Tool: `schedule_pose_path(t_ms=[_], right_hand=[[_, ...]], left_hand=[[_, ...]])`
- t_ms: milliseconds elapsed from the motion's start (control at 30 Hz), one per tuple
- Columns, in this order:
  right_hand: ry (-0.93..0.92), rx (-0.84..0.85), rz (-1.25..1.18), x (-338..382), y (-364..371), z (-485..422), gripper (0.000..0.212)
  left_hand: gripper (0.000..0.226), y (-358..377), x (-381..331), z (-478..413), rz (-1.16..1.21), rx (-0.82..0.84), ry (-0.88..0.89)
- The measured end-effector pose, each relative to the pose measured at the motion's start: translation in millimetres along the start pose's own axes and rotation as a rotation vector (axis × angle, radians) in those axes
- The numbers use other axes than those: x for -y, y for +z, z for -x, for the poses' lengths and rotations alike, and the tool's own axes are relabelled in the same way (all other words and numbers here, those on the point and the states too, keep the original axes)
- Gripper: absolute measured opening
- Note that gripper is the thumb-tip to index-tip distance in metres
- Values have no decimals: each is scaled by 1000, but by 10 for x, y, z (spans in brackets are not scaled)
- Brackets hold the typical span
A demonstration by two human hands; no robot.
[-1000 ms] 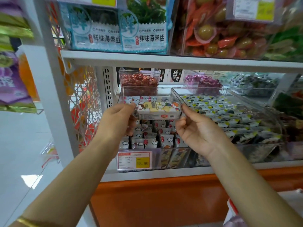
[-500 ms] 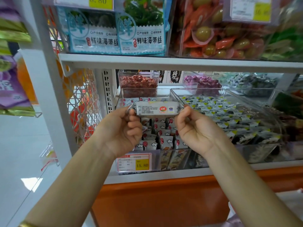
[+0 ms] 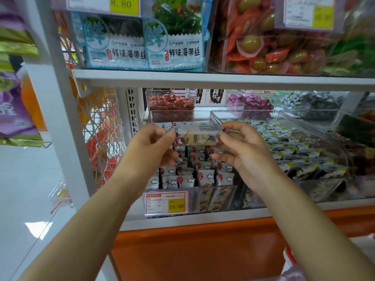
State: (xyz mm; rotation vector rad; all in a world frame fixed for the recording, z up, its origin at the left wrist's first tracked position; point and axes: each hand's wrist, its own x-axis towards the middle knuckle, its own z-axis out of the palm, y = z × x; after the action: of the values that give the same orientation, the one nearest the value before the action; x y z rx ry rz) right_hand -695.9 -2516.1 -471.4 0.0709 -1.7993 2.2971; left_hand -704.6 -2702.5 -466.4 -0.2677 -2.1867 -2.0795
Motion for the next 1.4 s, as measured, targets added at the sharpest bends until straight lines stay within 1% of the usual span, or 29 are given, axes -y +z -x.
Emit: schedule_pose_path(t_ms=[67, 133, 200, 267, 333, 400, 533, 633, 733, 800, 867, 967, 1067, 1133, 1167, 1233, 1267, 1300, 1333, 1400], right_hand=[[-24, 45, 10, -2, -3, -6, 21], [-49, 71, 13, -12, 17, -3, 20], [-86, 82, 12, -32, 39, 2, 13], [-150, 53, 103, -57, 55, 8, 9], [-218, 10, 254, -79, 61, 13, 12], [-256, -4, 349, -84, 61, 20, 16], [-269, -12, 385, -72, 42, 27, 10], [-270, -70, 383, -80, 42, 18, 9], [-325, -148, 441, -84, 45, 13, 10], [-373, -152, 505, -91, 56, 22, 11], [-394, -120, 530, -96, 72, 33, 10], [-397, -80, 541, -113, 76, 36, 9], [-439, -52, 566, -115, 81, 57, 9], [-436, 28, 570, -104, 75, 67, 8], [-403, 99, 577, -94, 62, 66, 16], [-357, 237, 622, -75, 26, 42, 38], [-367, 255, 651, -64, 19, 22, 44], [-385, 227, 672, -61, 19, -8, 43], [-397, 157, 666, -60, 21, -43, 37], [-378, -44, 557, -59, 26, -123, 20]], left_hand=[[15, -26, -12, -18, 187, 45, -81], [15, -42, 2, -33, 227, 50, -90], [17, -51, 27, -42, 156, 34, -65], [23, -55, 47, -40, 76, 43, -41], [22, -52, 53, -32, 35, 60, -20], [20, -50, 51, -28, 18, 59, 3], [21, -53, 33, -18, -28, 64, 64], [22, -44, 33, -6, -70, 89, 94], [17, -1, 42, 14, -132, 112, 109], [10, 31, 50, 24, -164, 99, 91], [3, 48, 49, 22, -176, 77, 69], [10, 49, 41, 4, -189, 42, 57], [18, 42, 53, -14, -183, 7, 42], [20, 30, 65, -32, -168, -27, 28], [21, 21, 70, -44, -139, -48, 17], [23, 9, 71, -74, -61, -85, -13], [22, 10, 65, -91, -22, -90, -23], [21, 17, 60, -110, 23, -87, -25], [20, 27, 54, -132, 66, -87, -22], [22, 43, 52, -191, 71, -123, 14]])
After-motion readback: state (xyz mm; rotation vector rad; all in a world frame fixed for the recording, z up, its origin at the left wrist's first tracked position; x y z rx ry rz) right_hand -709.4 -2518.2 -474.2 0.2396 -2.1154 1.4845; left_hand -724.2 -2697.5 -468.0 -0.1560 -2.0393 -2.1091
